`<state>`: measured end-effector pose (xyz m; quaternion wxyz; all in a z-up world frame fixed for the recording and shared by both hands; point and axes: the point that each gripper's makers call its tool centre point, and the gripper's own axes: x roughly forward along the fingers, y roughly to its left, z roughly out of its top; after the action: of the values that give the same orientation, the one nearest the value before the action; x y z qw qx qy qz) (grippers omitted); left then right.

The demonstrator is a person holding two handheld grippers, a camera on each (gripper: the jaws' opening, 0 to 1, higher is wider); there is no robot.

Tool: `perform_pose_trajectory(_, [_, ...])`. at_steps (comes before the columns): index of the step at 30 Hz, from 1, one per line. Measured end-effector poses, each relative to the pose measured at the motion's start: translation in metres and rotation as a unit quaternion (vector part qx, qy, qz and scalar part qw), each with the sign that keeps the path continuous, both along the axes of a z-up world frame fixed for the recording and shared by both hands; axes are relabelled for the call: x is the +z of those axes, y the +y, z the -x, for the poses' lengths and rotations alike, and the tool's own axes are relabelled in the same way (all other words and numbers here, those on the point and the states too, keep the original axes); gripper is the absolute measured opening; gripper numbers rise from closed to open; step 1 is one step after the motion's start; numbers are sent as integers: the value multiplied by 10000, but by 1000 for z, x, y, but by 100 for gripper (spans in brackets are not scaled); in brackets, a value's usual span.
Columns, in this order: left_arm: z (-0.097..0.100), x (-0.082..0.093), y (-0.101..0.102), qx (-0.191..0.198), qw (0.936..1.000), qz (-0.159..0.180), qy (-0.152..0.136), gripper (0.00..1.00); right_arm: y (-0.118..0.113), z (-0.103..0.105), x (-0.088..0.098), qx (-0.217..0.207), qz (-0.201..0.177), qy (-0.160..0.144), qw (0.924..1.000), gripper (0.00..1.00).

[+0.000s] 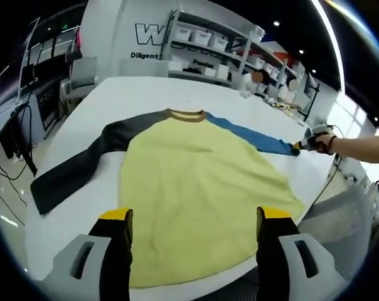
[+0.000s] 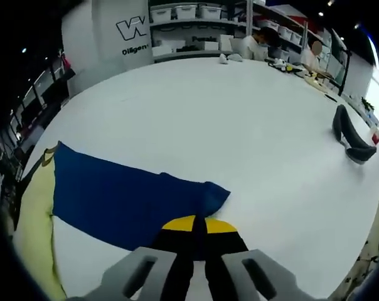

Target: Fold the garment on the visible template until the final outline fits inside the template.

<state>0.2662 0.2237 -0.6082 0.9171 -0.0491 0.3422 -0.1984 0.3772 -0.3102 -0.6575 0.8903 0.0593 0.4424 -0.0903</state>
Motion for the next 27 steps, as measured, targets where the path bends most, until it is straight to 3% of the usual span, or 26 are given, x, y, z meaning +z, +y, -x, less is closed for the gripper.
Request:
perform_pose_trajectory(6, [2,3,-2,-33,10000,18,33,85,22,-13,14,-30,-307,-111,9995,0])
perform_pose_trajectory(9, [1,6,3,27,9998,-178,-75,84,35,-21,21,90,-401,-168,9990,0])
perform_pose_trajectory(15, [4,9,8,43,9998,-181,-73,88,78,-40,46,382,-702,-396,9960,0])
perform_pose_trajectory(19, [5,10,9,68,9998,-138,-101,89,102,-50,59,710,-691,-472,9940,0])
perform_pose_trajectory(22, [6,8,8,27,9999,-116,-67,89,131,-64,75,801,-993,-596,9900,0])
perform_pose_trajectory(27, [8,5,6,-37,9999,-158,19,91,174,-71,89,1171,-1076,-564,9857,0])
